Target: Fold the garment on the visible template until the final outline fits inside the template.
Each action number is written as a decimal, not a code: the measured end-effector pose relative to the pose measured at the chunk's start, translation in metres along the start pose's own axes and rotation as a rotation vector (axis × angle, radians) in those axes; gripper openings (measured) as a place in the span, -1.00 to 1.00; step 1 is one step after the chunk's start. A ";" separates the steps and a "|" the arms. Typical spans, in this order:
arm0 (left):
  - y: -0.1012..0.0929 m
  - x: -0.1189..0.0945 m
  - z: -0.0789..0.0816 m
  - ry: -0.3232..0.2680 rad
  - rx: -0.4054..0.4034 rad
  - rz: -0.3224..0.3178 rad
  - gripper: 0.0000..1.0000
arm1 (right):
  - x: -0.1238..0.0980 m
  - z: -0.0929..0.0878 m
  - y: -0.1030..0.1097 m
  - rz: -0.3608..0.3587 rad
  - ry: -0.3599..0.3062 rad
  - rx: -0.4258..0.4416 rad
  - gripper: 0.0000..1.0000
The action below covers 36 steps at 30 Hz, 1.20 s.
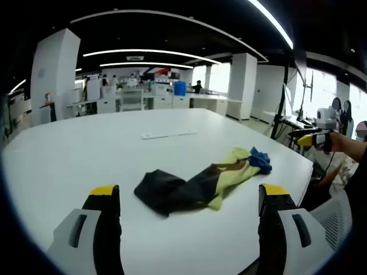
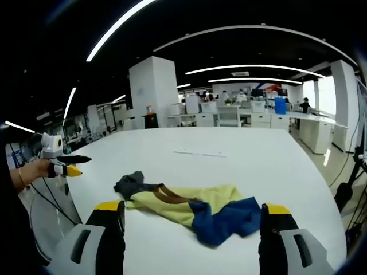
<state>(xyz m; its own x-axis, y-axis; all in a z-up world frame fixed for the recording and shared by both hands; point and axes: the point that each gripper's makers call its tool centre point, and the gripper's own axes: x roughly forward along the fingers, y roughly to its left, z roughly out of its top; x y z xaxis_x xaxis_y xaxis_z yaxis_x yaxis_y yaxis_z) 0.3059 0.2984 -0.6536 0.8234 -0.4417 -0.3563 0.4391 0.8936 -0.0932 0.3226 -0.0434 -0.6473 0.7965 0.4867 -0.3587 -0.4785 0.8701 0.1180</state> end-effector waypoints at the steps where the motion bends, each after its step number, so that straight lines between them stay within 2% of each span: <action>1: 0.000 0.000 0.000 0.000 -0.001 -0.001 0.95 | 0.000 0.001 -0.001 0.001 -0.001 -0.002 0.96; 7: -0.002 0.005 0.003 0.007 0.029 -0.027 0.87 | 0.006 -0.001 -0.004 0.020 0.013 -0.014 0.89; 12: -0.002 0.010 0.010 -0.012 0.032 -0.043 0.79 | 0.015 -0.009 -0.009 0.023 0.039 -0.013 0.70; 17: -0.004 0.021 0.006 0.020 0.063 -0.073 0.70 | 0.022 -0.014 -0.013 0.031 0.057 -0.013 0.58; 21: -0.002 0.031 0.002 0.034 0.074 -0.091 0.55 | 0.030 -0.020 -0.014 0.042 0.079 -0.017 0.47; 24: -0.001 0.039 -0.004 0.056 0.068 -0.103 0.45 | 0.037 -0.024 -0.014 0.055 0.094 -0.021 0.44; 36: 0.002 0.065 -0.012 0.062 0.030 -0.131 0.21 | 0.060 -0.040 -0.020 0.084 0.132 0.011 0.11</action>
<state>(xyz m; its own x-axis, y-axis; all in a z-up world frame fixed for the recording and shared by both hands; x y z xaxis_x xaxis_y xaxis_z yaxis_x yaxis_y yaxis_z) 0.3563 0.2720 -0.6880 0.7349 -0.5474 -0.4002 0.5523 0.8257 -0.1152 0.3649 -0.0349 -0.7082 0.6979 0.5440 -0.4658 -0.5369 0.8279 0.1623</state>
